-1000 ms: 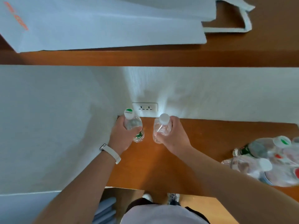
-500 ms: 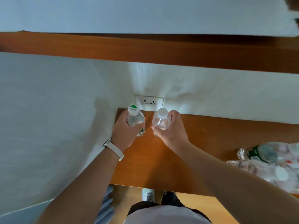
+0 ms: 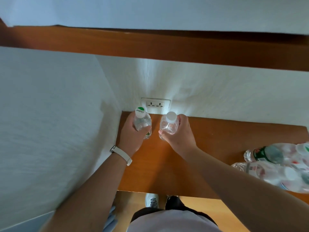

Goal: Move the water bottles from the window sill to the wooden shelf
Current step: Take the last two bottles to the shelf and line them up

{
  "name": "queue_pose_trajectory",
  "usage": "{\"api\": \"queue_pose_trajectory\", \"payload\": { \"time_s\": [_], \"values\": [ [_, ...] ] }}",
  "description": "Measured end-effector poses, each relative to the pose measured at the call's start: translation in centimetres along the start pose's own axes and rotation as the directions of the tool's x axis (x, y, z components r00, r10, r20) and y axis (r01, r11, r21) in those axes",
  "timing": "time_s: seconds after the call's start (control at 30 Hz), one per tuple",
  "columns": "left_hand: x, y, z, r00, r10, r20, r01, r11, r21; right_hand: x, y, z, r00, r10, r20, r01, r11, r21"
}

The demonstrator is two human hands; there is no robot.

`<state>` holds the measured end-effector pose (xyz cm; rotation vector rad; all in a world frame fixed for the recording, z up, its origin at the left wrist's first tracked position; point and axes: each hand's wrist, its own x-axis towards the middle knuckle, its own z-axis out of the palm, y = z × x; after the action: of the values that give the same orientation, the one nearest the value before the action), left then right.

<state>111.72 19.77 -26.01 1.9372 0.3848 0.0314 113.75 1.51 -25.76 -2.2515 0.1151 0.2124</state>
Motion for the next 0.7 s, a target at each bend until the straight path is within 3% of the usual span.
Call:
{"api": "queue_pose_trajectory", "payload": {
  "time_s": [0.23,0.4,0.57,0.7],
  "values": [
    [-1.1,0.2,-0.7,0.999,-0.037,-0.022,0.036,0.999,-0.039,-0.6,0.0,-0.5,0.999,0.019,0.048,-0.019,1.000,-0.006],
    [-4.4,0.4,-1.4,0.992,-0.072,-0.104,0.080,0.994,0.075,-2.1,0.1,-2.2,1.000,0.004,0.028,-0.002,0.996,-0.092],
    [-8.1,0.1,-0.9,0.993,0.113,0.031,-0.117,0.968,0.222,-4.6,0.7,-4.9,0.997,-0.073,-0.014,0.067,0.964,-0.257],
    [-9.5,0.9,0.9,0.934,0.275,0.230,-0.348,0.846,0.403,-7.2,1.6,-7.4,0.980,-0.198,-0.037,0.157,0.867,-0.473]
  ]
}}
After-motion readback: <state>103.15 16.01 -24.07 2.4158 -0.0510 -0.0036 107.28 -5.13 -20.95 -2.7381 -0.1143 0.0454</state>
